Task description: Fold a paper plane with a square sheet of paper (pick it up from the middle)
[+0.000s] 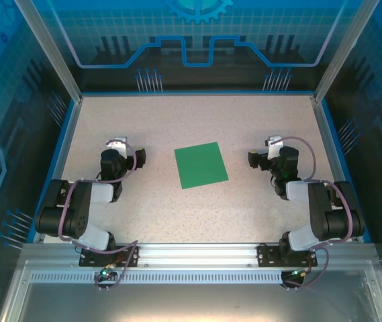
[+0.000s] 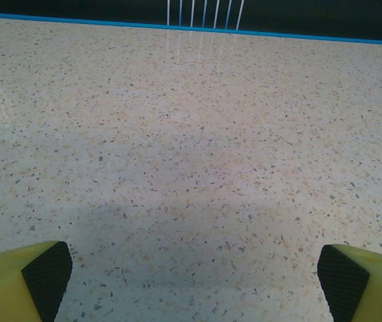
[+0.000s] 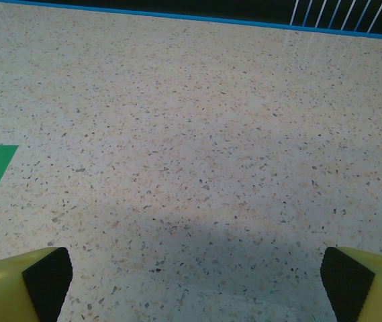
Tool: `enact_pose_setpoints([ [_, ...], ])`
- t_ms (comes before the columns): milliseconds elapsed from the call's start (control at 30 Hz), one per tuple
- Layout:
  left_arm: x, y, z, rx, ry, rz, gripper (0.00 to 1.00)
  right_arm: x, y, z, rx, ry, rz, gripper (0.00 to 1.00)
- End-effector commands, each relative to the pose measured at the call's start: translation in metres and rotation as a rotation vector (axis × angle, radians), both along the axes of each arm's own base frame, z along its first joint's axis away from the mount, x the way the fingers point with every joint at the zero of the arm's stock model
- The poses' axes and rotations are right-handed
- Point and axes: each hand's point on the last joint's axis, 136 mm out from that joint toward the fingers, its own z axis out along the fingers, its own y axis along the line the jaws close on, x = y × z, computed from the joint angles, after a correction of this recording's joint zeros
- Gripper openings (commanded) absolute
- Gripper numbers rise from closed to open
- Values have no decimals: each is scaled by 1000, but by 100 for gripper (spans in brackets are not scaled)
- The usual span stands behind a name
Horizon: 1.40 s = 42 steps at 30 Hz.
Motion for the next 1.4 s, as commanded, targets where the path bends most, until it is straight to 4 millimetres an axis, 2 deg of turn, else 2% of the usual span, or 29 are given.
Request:
enact_pose_setpoints([
  [0, 5, -1, 5, 7, -15, -20, 98, 9, 5, 10, -12, -35, 13, 99],
  [167, 5, 2, 7, 9, -18, -6, 99, 8, 5, 9, -12, -35, 14, 99],
  [233, 4, 1, 15, 7, -24, -9, 98, 10, 5, 12, -14, -43, 15, 99],
  [333, 1, 4, 28, 6, -7, 12, 99, 17, 7, 34, -25, 105, -2, 99],
  [433, -3, 6, 39, -7, 12, 25, 98, 27, 0, 55, 5, 281, -90, 99],
  [500, -5, 8, 47, -30, 22, 49, 99, 29, 6, 57, 10, 347, -99, 100],
  [633, -7, 9, 67, -137, 14, 103, 98, 26, 26, 60, 3, 351, -130, 100],
  [733, -5, 2, 73, -247, 84, 116, 99, 22, 50, 61, 23, 362, -111, 99],
  [800, -4, -13, 70, -315, 159, 66, 99, 17, 70, 59, 28, 362, -87, 100],
  [900, -2, -23, 65, -397, 222, 66, 98, 10, 99, 56, 31, 376, -56, 99],
  [1167, -4, -60, 53, -584, 371, 9, 99, -22, 207, 11, -20, 557, 139, 99],
  [1267, -9, -74, 44, -598, 450, -12, 99, -27, 240, -2, -70, 595, 192, 100],
  [1367, -13, -80, 33, -615, 509, -3, 98, -26, 262, -20, -106, 639, 199, 99],
])
